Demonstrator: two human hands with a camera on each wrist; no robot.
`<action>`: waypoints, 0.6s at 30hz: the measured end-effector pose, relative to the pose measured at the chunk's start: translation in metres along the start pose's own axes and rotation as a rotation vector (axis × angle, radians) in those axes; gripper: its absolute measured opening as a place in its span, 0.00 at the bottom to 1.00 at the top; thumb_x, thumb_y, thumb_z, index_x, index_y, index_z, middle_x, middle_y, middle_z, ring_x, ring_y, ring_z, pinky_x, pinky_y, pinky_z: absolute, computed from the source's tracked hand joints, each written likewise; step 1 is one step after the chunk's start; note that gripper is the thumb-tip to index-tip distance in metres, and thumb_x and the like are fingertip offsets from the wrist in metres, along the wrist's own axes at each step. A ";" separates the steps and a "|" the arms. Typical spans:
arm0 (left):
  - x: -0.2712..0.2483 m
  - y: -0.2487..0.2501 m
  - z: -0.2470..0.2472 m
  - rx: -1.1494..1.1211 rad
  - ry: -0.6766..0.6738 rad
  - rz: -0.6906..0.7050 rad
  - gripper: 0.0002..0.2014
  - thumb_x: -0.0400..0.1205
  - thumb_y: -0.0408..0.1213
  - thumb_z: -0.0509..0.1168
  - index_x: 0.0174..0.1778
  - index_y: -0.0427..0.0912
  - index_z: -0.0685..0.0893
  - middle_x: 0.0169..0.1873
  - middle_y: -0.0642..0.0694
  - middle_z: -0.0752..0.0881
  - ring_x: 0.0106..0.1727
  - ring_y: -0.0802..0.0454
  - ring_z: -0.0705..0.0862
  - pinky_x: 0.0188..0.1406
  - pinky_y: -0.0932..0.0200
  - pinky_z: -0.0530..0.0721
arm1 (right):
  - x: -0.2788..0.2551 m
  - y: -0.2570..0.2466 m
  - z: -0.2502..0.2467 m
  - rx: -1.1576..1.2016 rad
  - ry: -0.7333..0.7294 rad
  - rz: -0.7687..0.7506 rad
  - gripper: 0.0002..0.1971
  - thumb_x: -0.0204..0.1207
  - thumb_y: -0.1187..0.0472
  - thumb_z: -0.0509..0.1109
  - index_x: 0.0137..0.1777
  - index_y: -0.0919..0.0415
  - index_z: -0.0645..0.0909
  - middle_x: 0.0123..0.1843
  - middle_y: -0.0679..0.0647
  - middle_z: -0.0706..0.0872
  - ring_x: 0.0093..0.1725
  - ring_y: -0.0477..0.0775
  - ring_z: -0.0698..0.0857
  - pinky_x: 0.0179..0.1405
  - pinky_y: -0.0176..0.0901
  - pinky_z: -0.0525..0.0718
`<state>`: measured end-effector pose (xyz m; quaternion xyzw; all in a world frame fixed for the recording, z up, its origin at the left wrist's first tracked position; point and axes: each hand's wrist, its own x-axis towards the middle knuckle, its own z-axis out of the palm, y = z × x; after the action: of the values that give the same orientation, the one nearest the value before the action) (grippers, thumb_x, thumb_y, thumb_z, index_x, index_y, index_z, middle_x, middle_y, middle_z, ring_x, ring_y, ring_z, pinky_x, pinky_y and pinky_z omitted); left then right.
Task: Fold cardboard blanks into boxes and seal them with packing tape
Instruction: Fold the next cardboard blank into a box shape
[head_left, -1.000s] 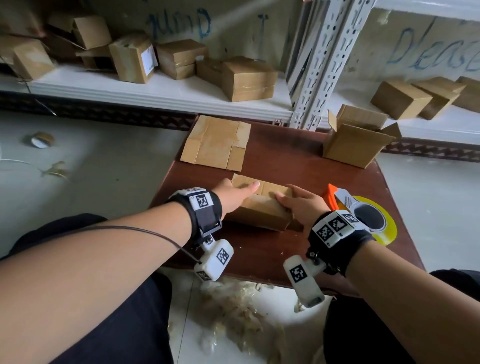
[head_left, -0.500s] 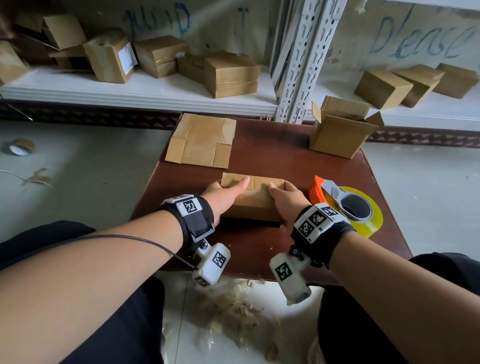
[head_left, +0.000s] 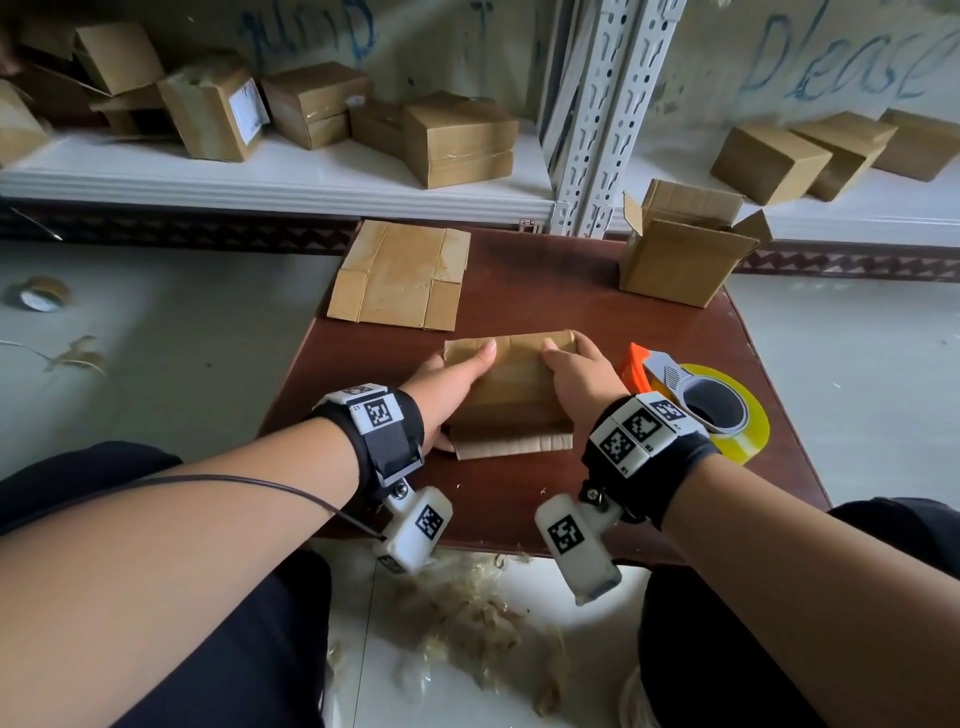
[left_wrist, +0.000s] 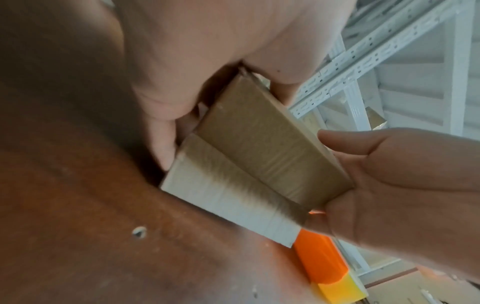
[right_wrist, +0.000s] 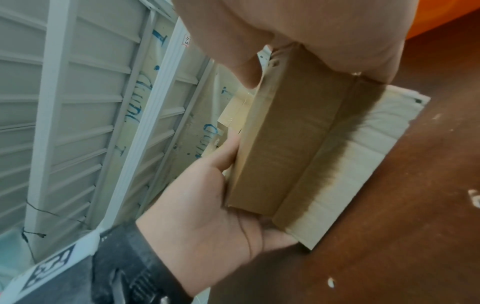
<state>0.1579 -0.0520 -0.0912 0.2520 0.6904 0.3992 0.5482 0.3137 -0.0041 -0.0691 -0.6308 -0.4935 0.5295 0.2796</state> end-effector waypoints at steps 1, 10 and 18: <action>0.000 -0.002 0.000 0.043 -0.007 0.005 0.46 0.60 0.79 0.73 0.73 0.61 0.77 0.64 0.51 0.86 0.63 0.43 0.86 0.52 0.29 0.91 | 0.001 0.002 0.001 -0.011 0.001 0.017 0.30 0.90 0.50 0.66 0.90 0.49 0.63 0.80 0.54 0.79 0.74 0.59 0.82 0.78 0.56 0.80; 0.003 -0.012 0.004 0.327 0.100 0.165 0.45 0.81 0.69 0.67 0.86 0.44 0.66 0.81 0.47 0.74 0.81 0.45 0.74 0.75 0.53 0.71 | 0.002 0.014 0.000 -0.257 -0.028 0.070 0.35 0.91 0.45 0.62 0.93 0.54 0.55 0.87 0.56 0.71 0.83 0.61 0.73 0.80 0.49 0.70; 0.008 -0.011 0.009 0.676 0.098 0.014 0.54 0.80 0.77 0.57 0.91 0.39 0.53 0.87 0.37 0.58 0.87 0.36 0.63 0.84 0.39 0.66 | 0.021 0.027 0.005 -0.469 -0.044 0.147 0.32 0.89 0.42 0.63 0.87 0.57 0.66 0.82 0.64 0.75 0.79 0.68 0.77 0.81 0.61 0.74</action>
<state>0.1657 -0.0493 -0.1059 0.4049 0.8074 0.1630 0.3969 0.3170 0.0044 -0.1018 -0.7010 -0.5616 0.4331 0.0751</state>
